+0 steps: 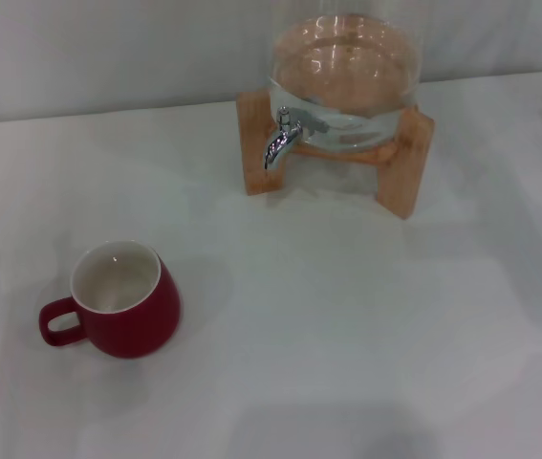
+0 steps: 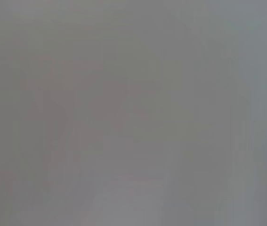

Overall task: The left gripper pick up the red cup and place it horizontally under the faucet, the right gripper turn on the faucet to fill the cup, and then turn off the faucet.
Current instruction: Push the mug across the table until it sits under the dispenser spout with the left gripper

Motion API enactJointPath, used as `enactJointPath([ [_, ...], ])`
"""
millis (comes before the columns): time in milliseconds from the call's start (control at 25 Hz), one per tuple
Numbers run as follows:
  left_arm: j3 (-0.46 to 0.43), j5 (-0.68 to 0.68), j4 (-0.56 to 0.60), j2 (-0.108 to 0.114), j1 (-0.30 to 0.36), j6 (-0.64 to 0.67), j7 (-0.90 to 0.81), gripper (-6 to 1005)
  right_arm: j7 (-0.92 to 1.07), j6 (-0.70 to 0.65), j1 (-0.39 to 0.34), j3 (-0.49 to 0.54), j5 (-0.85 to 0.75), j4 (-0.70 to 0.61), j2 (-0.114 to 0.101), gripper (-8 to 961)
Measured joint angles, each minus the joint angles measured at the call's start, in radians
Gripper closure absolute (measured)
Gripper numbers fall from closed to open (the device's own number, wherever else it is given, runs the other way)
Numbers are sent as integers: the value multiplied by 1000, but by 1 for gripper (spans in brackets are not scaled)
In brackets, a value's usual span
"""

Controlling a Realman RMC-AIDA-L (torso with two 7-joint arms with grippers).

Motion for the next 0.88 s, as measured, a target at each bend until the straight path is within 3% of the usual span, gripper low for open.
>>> enactJointPath([
  [360, 96, 0, -6, 0, 8, 28, -7, 115, 0, -3, 6, 0, 0, -1, -2, 251],
  [560, 203, 2, -26, 2, 23, -6, 4, 115, -1, -3, 9, 18, 1, -2, -4, 251],
  [880, 261, 4, -19, 0, 79, -93, 33, 116, -2, -15, 18, 26, 2, -3, -12, 251],
])
